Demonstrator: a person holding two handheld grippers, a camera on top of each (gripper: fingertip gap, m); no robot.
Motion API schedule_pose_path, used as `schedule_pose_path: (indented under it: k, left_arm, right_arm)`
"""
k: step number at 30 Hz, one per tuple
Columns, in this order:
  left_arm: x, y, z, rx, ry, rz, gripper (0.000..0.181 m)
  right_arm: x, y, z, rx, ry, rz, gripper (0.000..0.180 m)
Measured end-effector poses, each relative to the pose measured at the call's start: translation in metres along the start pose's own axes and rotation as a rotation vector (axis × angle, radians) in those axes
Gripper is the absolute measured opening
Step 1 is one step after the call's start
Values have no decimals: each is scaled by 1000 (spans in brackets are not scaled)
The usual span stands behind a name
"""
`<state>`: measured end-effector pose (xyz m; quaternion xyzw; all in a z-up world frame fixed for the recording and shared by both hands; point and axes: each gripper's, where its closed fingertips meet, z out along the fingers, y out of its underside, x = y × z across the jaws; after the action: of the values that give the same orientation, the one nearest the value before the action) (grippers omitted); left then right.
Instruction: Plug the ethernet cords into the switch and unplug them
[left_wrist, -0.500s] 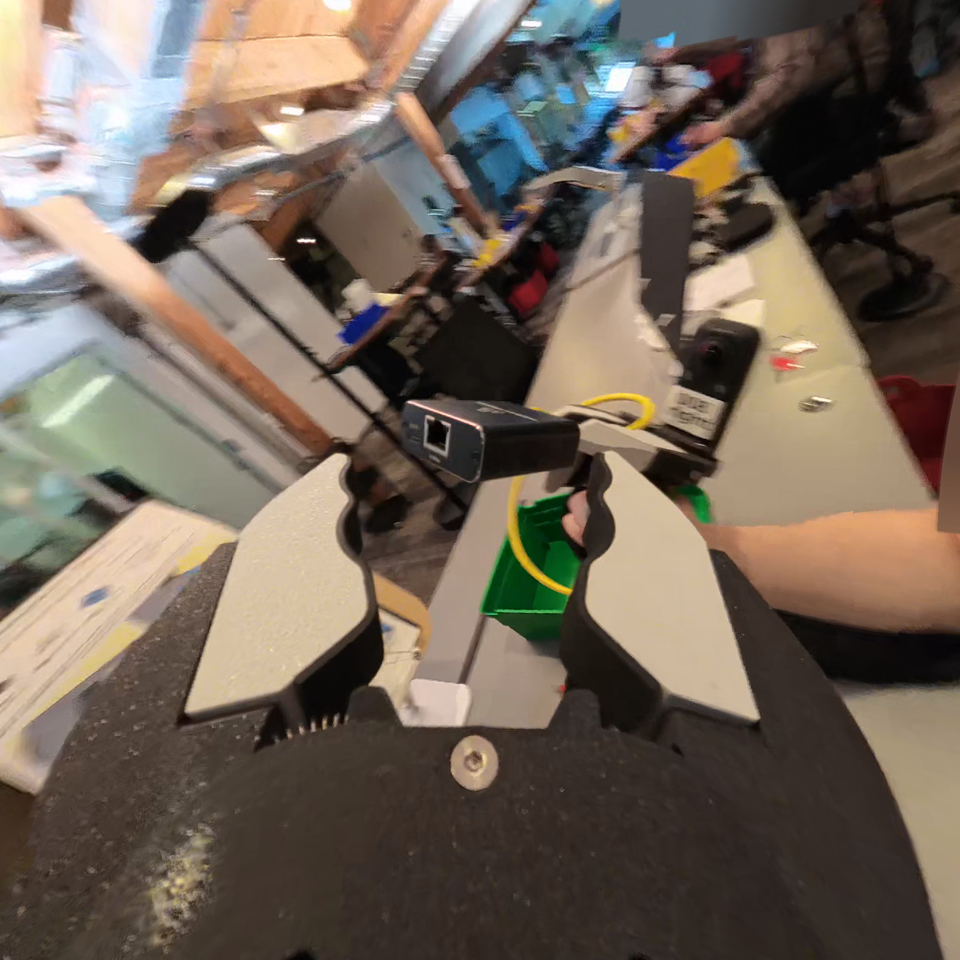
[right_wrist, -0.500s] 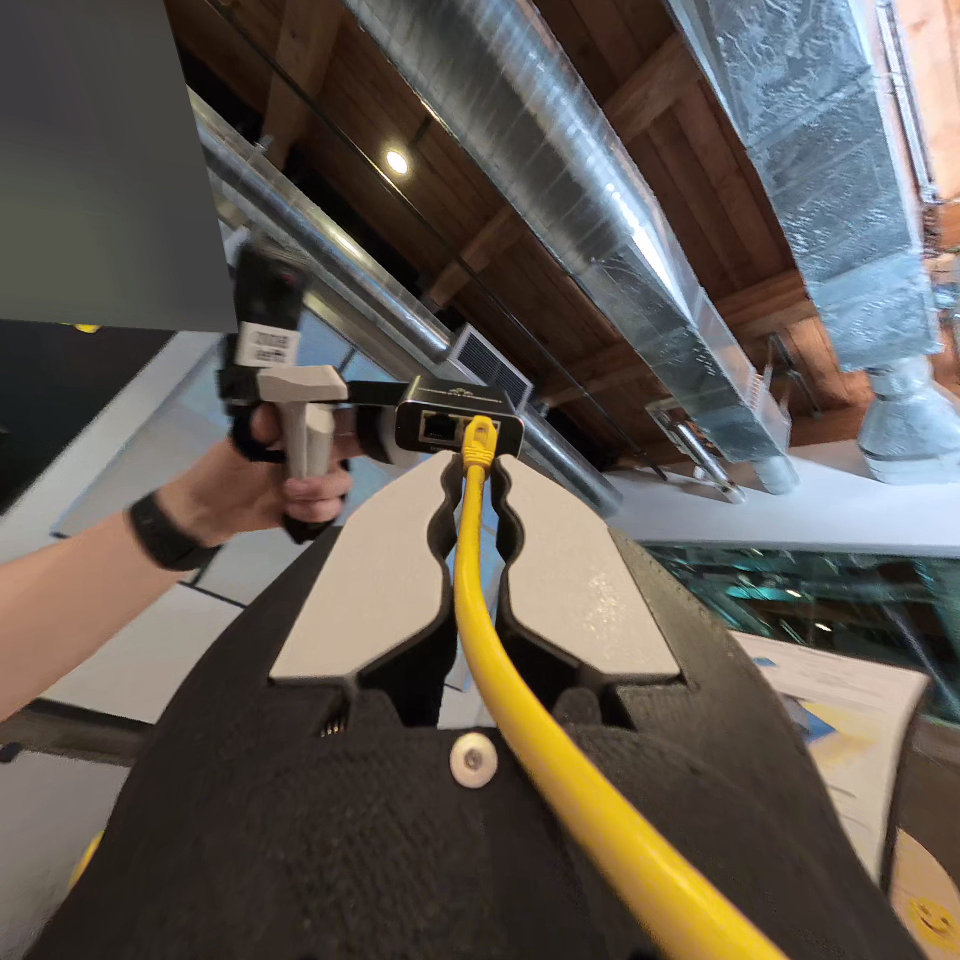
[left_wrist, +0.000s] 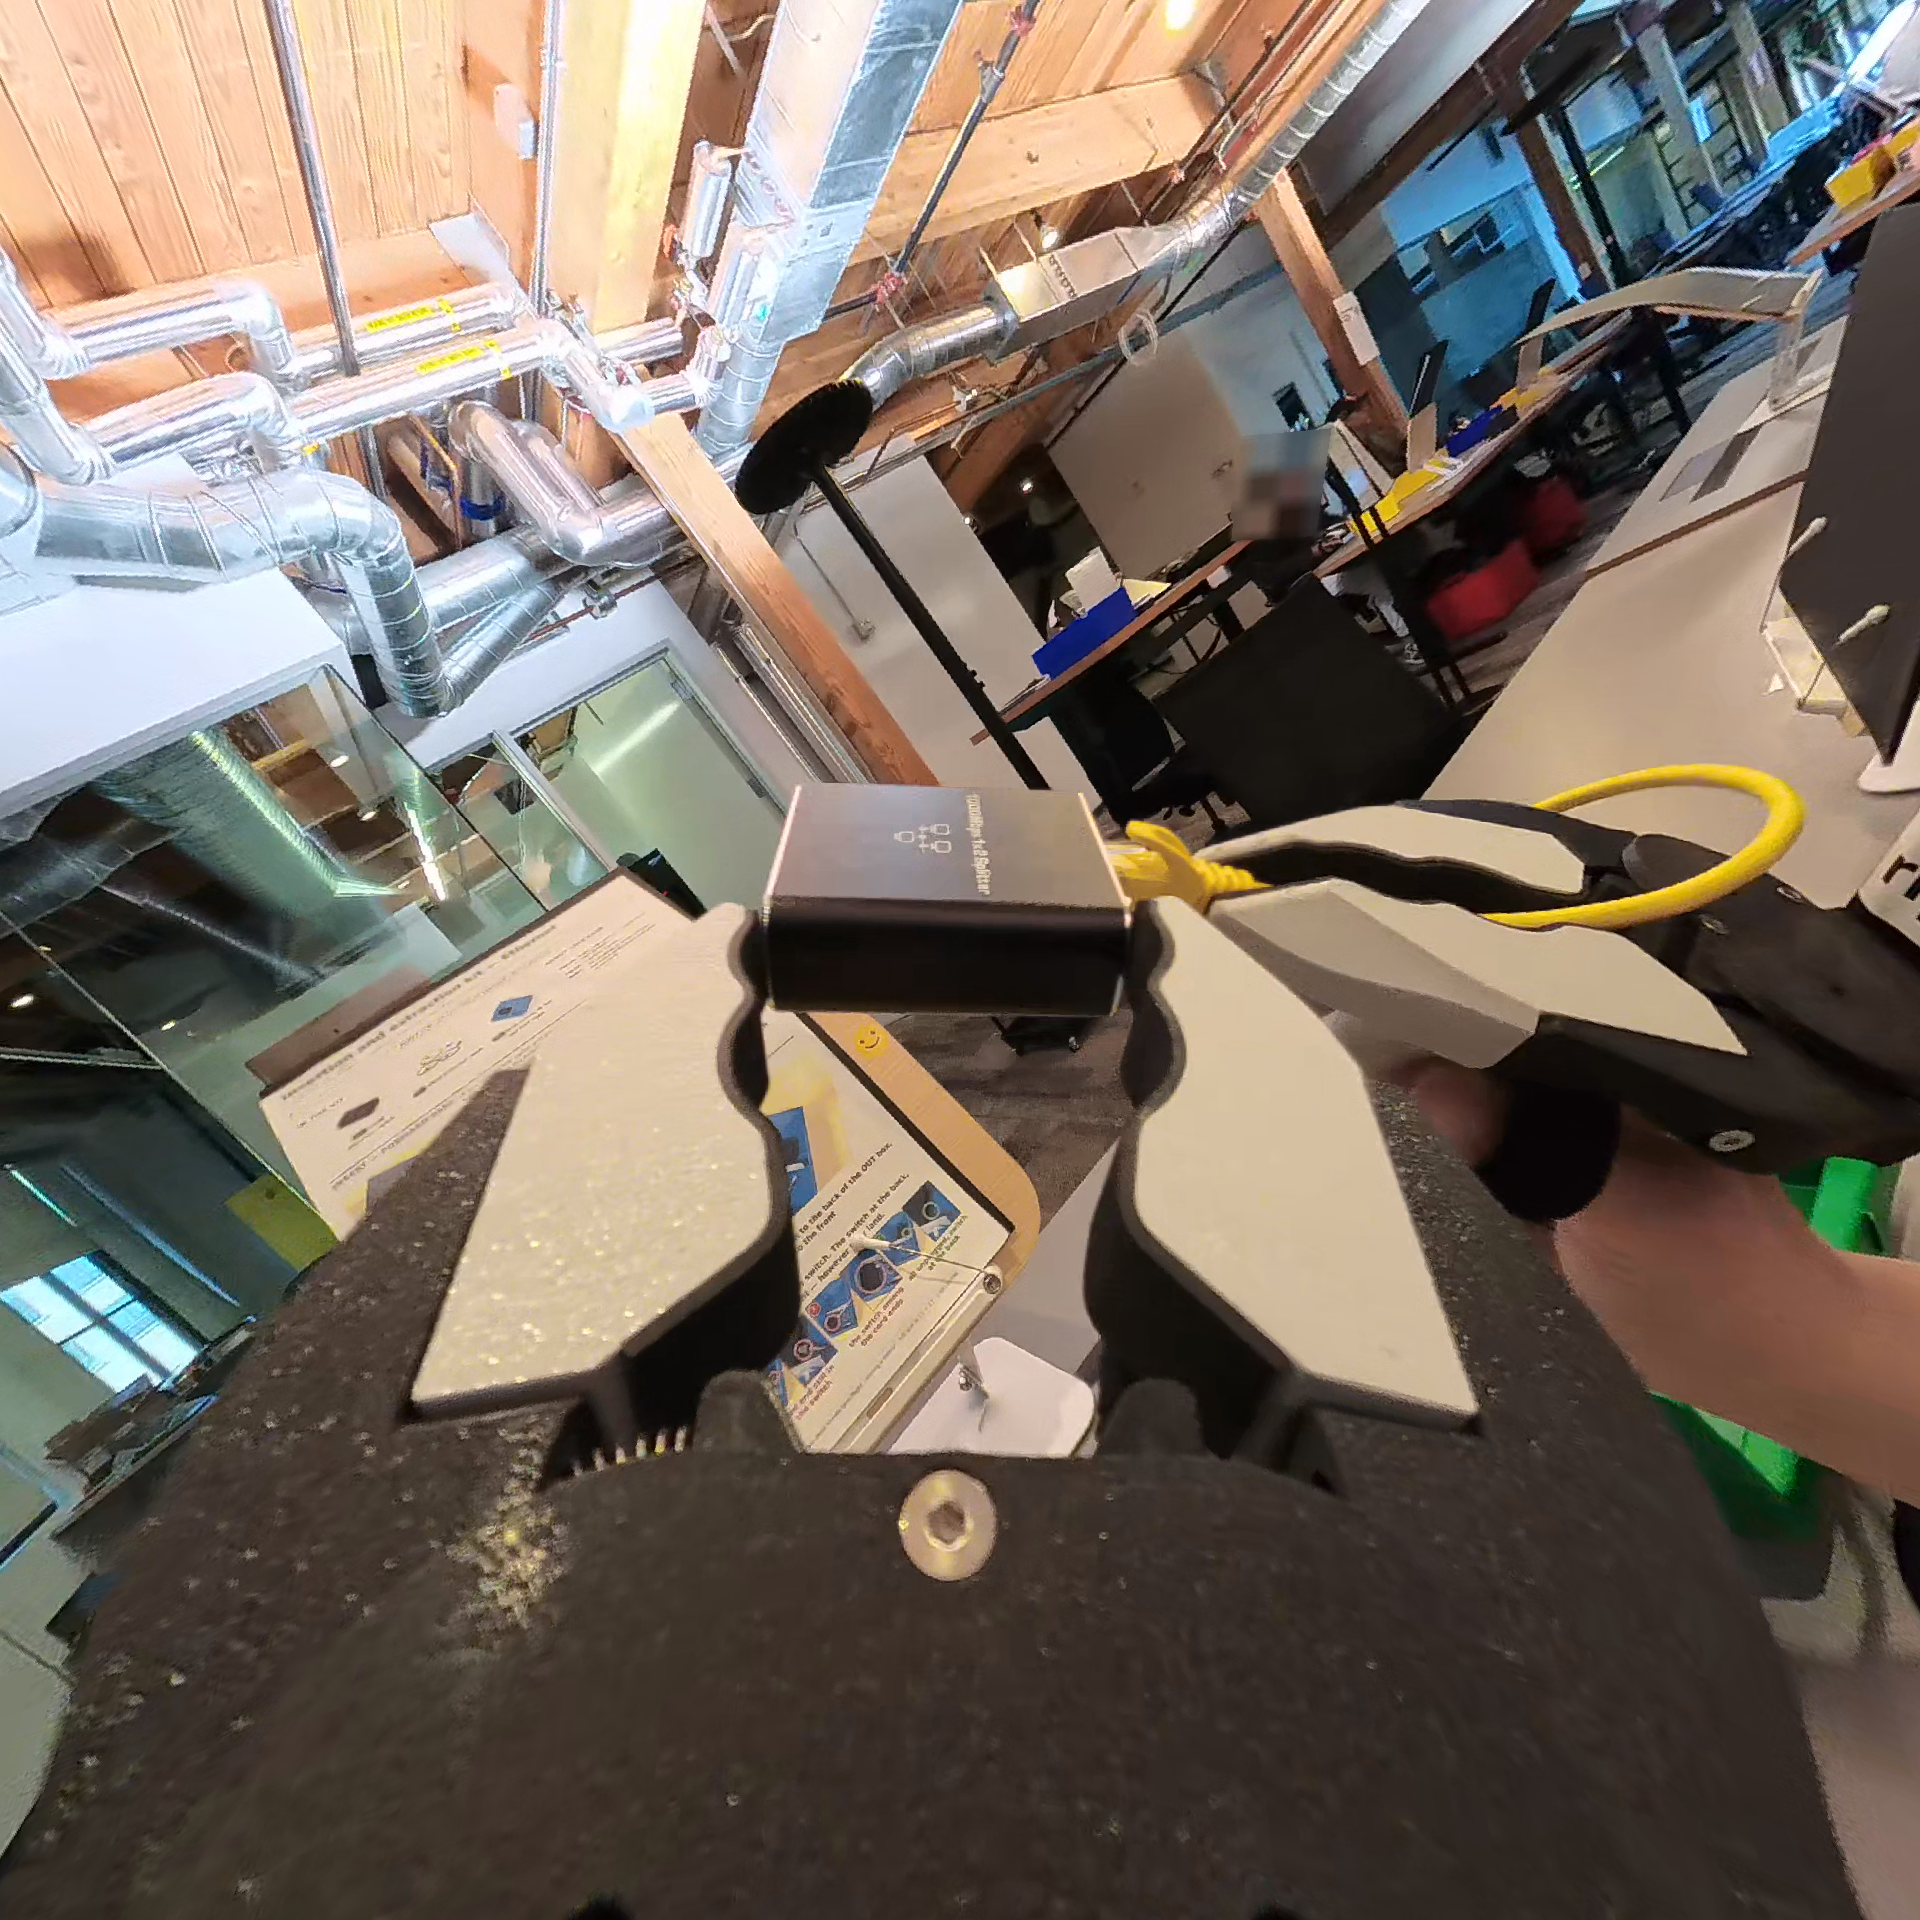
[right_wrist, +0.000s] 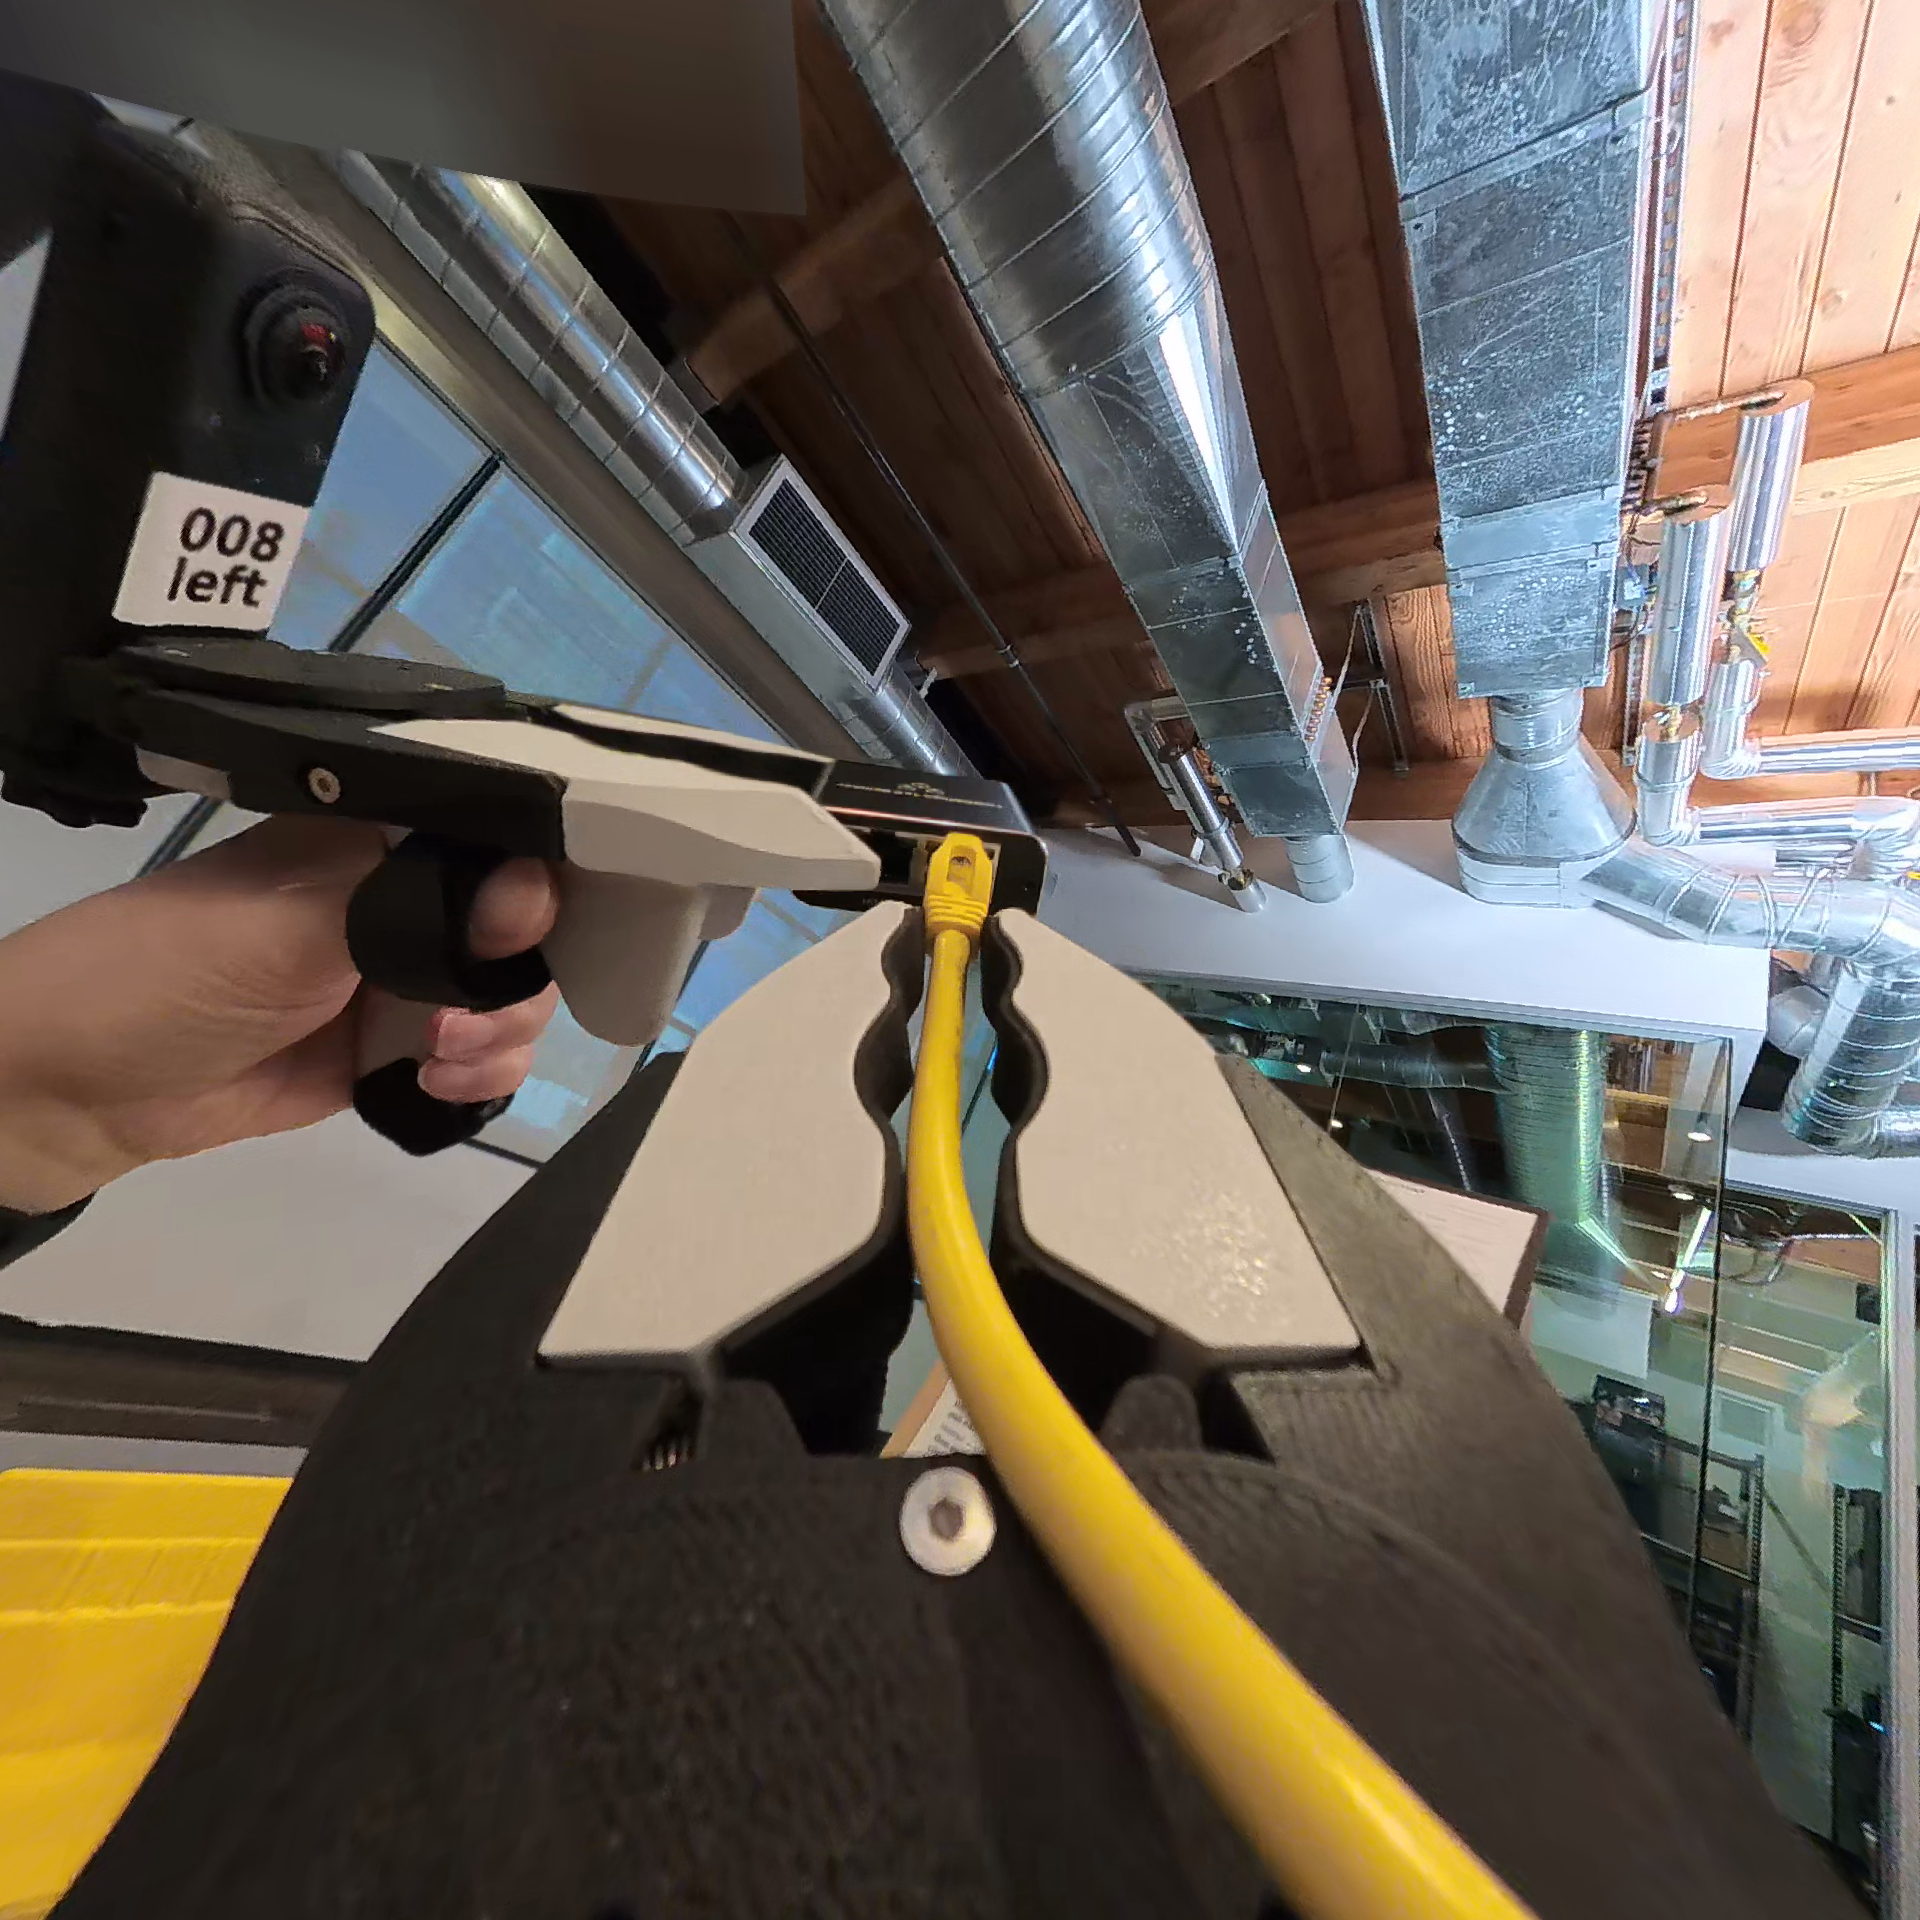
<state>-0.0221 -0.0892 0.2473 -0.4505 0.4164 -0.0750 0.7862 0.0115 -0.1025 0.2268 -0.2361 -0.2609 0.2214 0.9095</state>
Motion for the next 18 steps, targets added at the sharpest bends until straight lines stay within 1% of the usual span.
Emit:
schedule_pose_path:
  k: [5,10,18]
  left_arm:
    - [-6,15,-5,10,-8,28,66]
    - [-14,38,-15,-29,-9,-15,66]
    - [-22,68,-20,-53,-12,-43,66]
  right_arm:
    - [-7,14,3,-41,-27,9,11]
    - [-20,33,6,-116,-60,-46,12]
    - [-31,61,7,-199,-90,-45,12]
